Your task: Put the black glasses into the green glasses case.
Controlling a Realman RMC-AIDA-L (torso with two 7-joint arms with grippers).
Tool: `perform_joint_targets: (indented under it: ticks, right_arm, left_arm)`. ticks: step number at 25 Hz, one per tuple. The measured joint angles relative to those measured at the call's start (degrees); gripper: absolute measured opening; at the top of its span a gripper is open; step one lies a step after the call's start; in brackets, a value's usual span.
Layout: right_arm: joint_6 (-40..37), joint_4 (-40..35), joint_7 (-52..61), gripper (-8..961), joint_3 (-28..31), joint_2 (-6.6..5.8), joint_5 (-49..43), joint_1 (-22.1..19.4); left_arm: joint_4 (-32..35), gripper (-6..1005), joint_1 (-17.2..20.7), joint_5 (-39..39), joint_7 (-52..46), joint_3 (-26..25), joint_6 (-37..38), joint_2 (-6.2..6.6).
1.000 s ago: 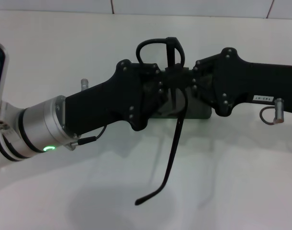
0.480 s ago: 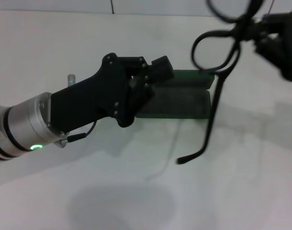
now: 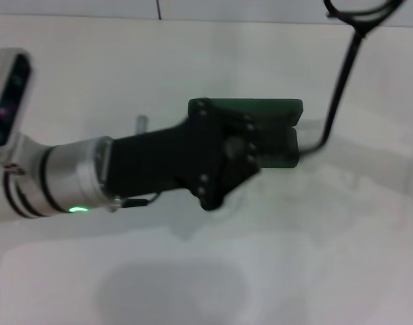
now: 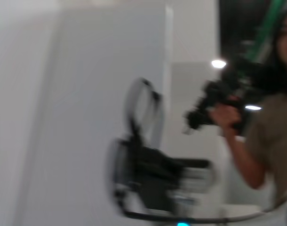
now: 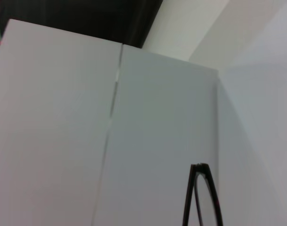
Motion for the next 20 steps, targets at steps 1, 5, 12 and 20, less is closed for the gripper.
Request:
perform_joint_targets:
  ticks: [1, 5, 12, 20]
  right_arm:
    - [0.44, 0.95, -0.53, 36, 0.09, 0.00, 0.07, 0.71]
    - [3.19, 7.13, -4.42, 36, -0.11, 0.01, 0.63, 4.85]
    - [5.51, 18.17, -8.70, 35, -1.41, -0.14, -0.41, 10.83]
    - [11.96, 18.70, -9.85, 35, -12.00, 0.23, -0.72, 11.81]
  left_arm:
    - [-0.11, 48, -0.84, 0.25, -0.11, 1.04, 0.07, -0.14]
    - [-0.11, 48, -2.60, -3.05, -0.25, 6.54, 0.24, -0.62]
    - [0.15, 49, -0.96, -11.34, -0.04, 10.75, 1.63, -0.43]
    - [-0.36, 48, -0.08, -13.73, 0.04, 10.39, 1.33, -0.37]
